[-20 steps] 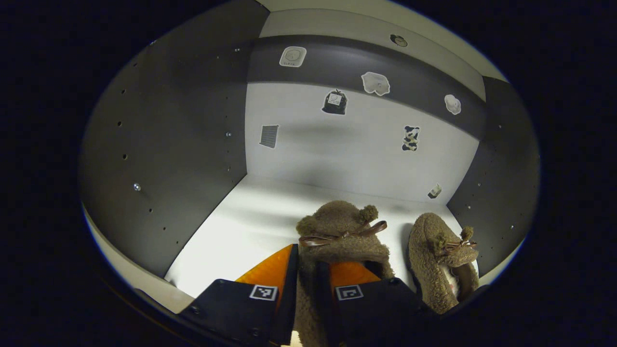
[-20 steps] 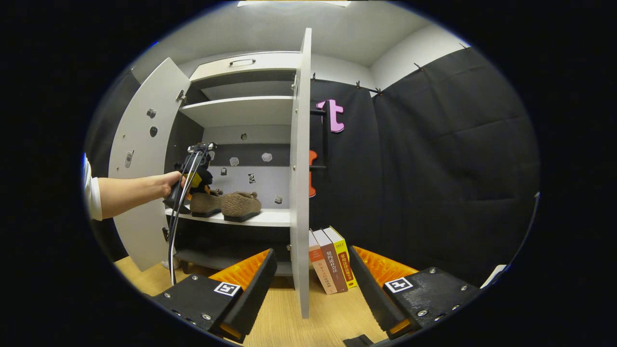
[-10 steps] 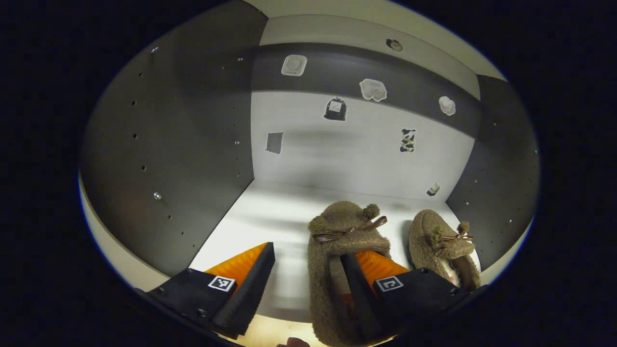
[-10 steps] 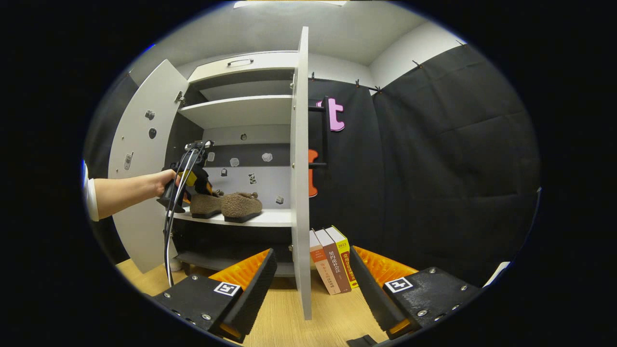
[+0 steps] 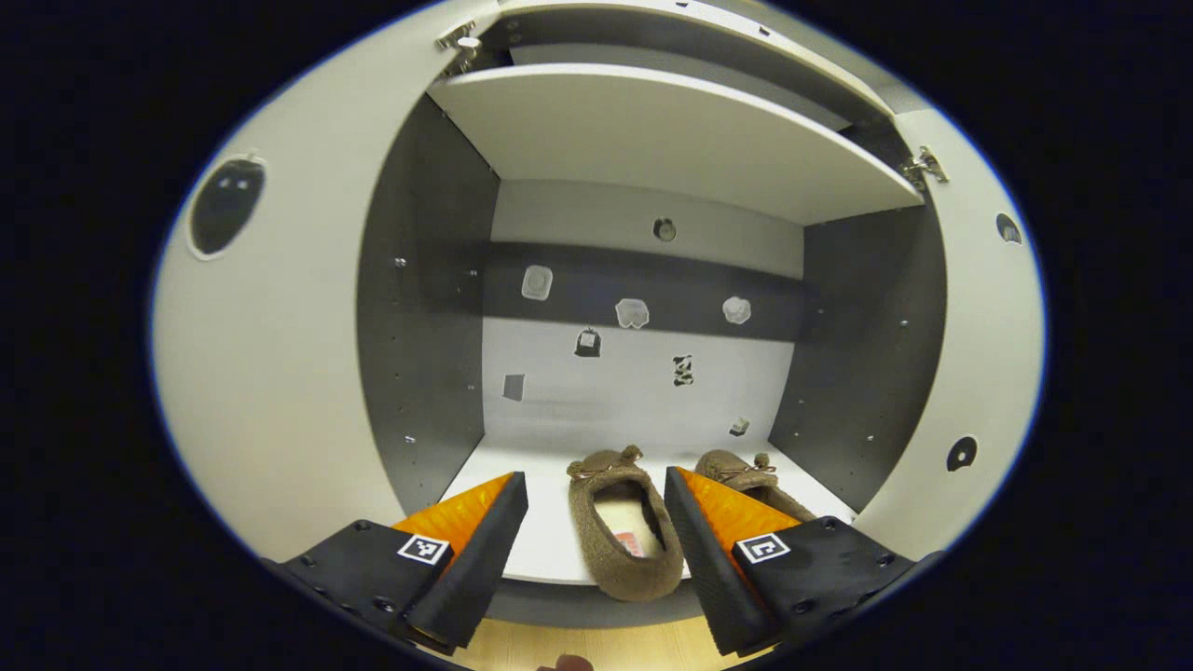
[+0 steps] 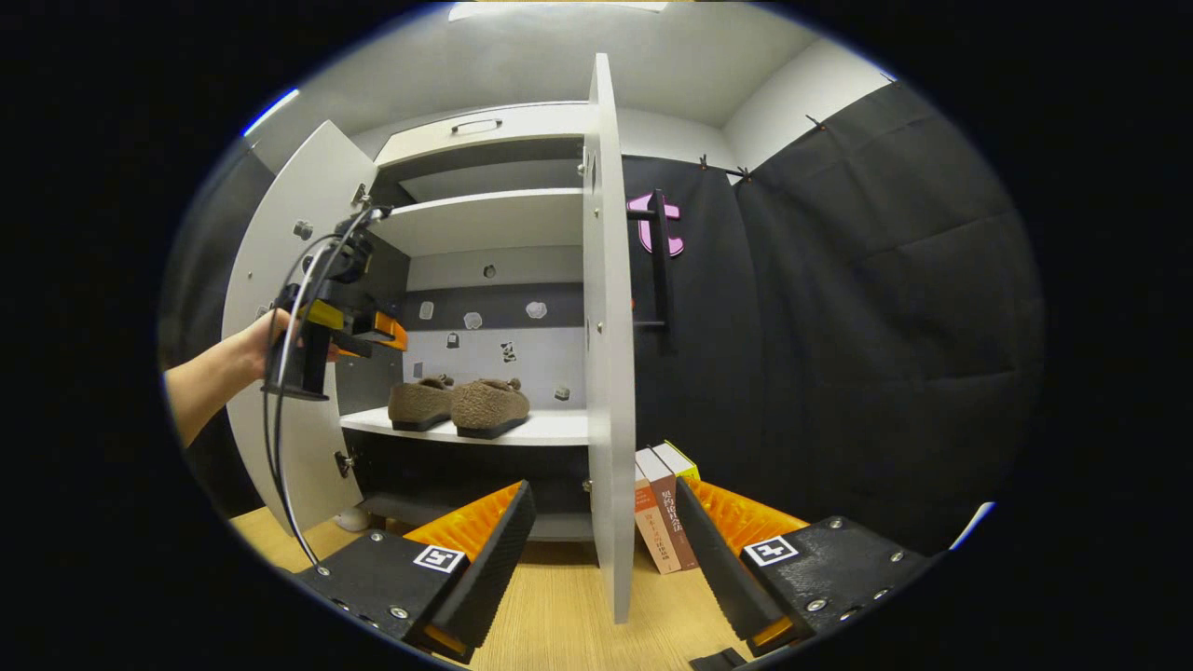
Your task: Grab one shoe with the right hand and put it into the shoe cabinet, grab the other shoe with the left hand and put it into the shoe cabinet; then close the right door with the right hand and the left door with the left hand.
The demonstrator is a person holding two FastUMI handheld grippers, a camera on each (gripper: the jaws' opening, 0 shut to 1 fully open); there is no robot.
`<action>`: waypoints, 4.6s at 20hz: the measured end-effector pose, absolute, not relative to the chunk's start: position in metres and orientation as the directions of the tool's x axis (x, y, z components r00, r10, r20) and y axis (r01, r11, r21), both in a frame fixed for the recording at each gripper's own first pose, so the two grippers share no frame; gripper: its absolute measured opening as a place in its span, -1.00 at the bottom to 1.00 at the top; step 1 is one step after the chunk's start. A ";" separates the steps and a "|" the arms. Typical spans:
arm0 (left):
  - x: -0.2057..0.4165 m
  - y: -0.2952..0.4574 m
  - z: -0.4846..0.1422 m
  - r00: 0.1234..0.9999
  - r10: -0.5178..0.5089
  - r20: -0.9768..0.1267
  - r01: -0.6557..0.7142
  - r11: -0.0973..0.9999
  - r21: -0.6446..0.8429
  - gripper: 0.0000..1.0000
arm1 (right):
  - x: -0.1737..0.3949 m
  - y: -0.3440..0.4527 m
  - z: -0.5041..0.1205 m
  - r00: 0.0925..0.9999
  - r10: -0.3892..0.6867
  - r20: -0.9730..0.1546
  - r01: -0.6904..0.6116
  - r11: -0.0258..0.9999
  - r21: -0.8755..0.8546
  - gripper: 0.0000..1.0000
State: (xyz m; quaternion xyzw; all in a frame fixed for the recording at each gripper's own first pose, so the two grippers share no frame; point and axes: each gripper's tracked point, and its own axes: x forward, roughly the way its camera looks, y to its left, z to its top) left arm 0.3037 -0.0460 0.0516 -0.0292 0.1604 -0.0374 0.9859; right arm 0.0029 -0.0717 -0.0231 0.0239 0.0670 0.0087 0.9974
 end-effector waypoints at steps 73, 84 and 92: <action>0.020 0.030 -0.047 0.975 0.120 -0.189 -0.113 0.992 0.051 0.92 | 0.147 0.060 -0.033 0.965 0.249 -0.078 -0.242 0.967 0.082 0.84; 0.010 0.042 -0.045 0.970 0.146 -0.193 -0.139 0.989 0.050 0.86 | 0.178 0.084 -0.042 0.966 0.236 -0.102 -0.230 0.971 0.069 0.82; 0.007 0.060 -0.042 0.964 0.186 -0.192 -0.182 0.983 0.041 0.92 | 0.186 0.086 -0.044 0.973 0.210 -0.100 -0.206 0.977 0.049 0.83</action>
